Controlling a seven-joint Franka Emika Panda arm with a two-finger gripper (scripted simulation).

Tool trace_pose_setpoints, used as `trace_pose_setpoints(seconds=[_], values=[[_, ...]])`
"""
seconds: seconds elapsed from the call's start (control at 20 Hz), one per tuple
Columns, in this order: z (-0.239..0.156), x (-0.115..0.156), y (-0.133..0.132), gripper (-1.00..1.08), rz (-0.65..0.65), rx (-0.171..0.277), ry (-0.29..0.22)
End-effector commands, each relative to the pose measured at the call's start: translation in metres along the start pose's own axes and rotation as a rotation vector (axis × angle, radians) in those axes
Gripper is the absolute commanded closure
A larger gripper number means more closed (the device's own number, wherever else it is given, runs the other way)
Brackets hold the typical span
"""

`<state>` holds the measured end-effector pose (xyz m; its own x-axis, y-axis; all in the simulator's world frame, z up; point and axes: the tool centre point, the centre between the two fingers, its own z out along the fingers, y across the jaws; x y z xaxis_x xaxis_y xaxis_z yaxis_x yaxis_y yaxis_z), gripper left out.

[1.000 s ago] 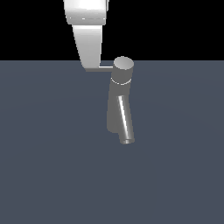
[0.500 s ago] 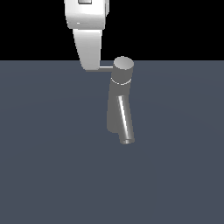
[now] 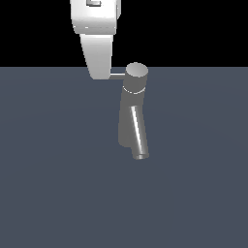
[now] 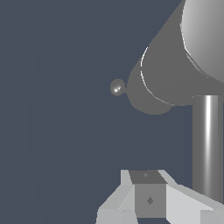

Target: Turn on the faucet by rotating a designated handle.

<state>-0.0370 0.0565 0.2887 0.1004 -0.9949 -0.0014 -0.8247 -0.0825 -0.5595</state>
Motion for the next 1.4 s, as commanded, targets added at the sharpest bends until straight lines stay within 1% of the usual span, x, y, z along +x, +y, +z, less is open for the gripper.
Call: trace_pose_setpoints(seconds=[0.0, 1.2, 1.25, 1.3, 1.35], values=[[0.000, -0.001, 0.006, 1.08, 0.000, 0.000, 0.000], [0.000, -0.005, 0.064, 1.08, 0.000, 0.000, 0.000], [0.000, -0.005, 0.064, 1.08, 0.000, 0.000, 0.000], [-0.001, -0.010, 0.057, 1.08, -0.010, 0.008, -0.005], [-0.001, -0.009, 0.058, 1.08, -0.010, 0.008, -0.005]])
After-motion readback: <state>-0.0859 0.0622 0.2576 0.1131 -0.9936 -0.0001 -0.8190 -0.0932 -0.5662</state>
